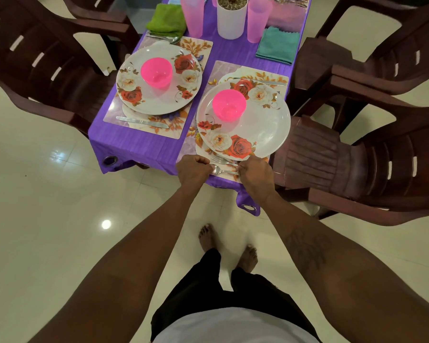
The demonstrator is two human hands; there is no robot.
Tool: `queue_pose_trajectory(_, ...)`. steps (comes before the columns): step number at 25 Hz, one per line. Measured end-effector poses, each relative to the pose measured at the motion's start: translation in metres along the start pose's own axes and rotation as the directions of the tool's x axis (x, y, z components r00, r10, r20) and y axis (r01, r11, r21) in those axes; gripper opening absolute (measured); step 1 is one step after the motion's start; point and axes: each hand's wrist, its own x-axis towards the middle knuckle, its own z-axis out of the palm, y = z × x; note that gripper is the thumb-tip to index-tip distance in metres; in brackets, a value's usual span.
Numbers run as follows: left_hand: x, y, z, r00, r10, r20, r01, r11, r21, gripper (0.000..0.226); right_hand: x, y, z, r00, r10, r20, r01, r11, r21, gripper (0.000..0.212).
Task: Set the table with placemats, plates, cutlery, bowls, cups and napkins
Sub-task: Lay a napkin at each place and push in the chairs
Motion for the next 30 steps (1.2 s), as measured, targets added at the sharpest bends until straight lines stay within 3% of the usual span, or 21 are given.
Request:
queue_pose_trajectory(5, -0.002, 0.003, 0.002, 0.999, 0.031, -0.021, -0.030, 0.999, 0.040, 0.022, 0.002, 0.002, 0.002, 1.000, 0.026, 0.007, -0.026, 0.997, 0.079, 0.027)
queue_pose_trajectory(10, -0.006, 0.007, 0.002, 0.999, 0.040, -0.035, -0.037, 0.997, 0.072, 0.023, -0.007, 0.005, -0.001, 0.990, 0.106, -0.094, -0.062, 0.920, 0.388, 0.030)
queue_pose_trajectory(12, -0.009, 0.008, 0.000, 0.997, 0.047, -0.056, -0.043, 0.997, 0.071, 0.024, -0.019, 0.010, -0.009, 0.949, 0.245, -0.197, -0.102, 0.831, 0.546, 0.025)
queue_pose_trajectory(15, -0.004, 0.008, -0.010, 0.985, 0.003, -0.173, 0.011, 0.997, 0.079, 0.027, -0.025, 0.028, -0.020, 0.776, 0.587, -0.232, -0.277, 0.646, 0.711, 0.020)
queue_pose_trajectory(17, 0.005, 0.011, -0.017, 0.965, -0.050, -0.257, 0.062, 0.997, 0.036, 0.026, -0.023, 0.042, -0.024, 0.712, 0.685, -0.153, -0.390, 0.567, 0.726, 0.022)
queue_pose_trajectory(20, 0.022, 0.023, -0.018, 0.954, -0.072, -0.290, 0.066, 0.997, -0.031, 0.026, -0.012, 0.050, -0.022, 0.736, 0.673, -0.068, -0.433, 0.547, 0.716, 0.027)
queue_pose_trajectory(25, 0.058, 0.037, -0.004, 0.984, -0.105, -0.146, 0.101, 0.994, -0.034, 0.042, 0.006, 0.045, -0.024, 0.756, 0.653, -0.032, -0.427, 0.531, 0.732, 0.026)
queue_pose_trajectory(30, 0.092, 0.027, 0.004, 0.978, -0.201, -0.049, 0.198, 0.978, -0.072, 0.057, 0.018, 0.051, -0.022, 0.695, 0.718, 0.041, -0.510, 0.452, 0.732, 0.019)
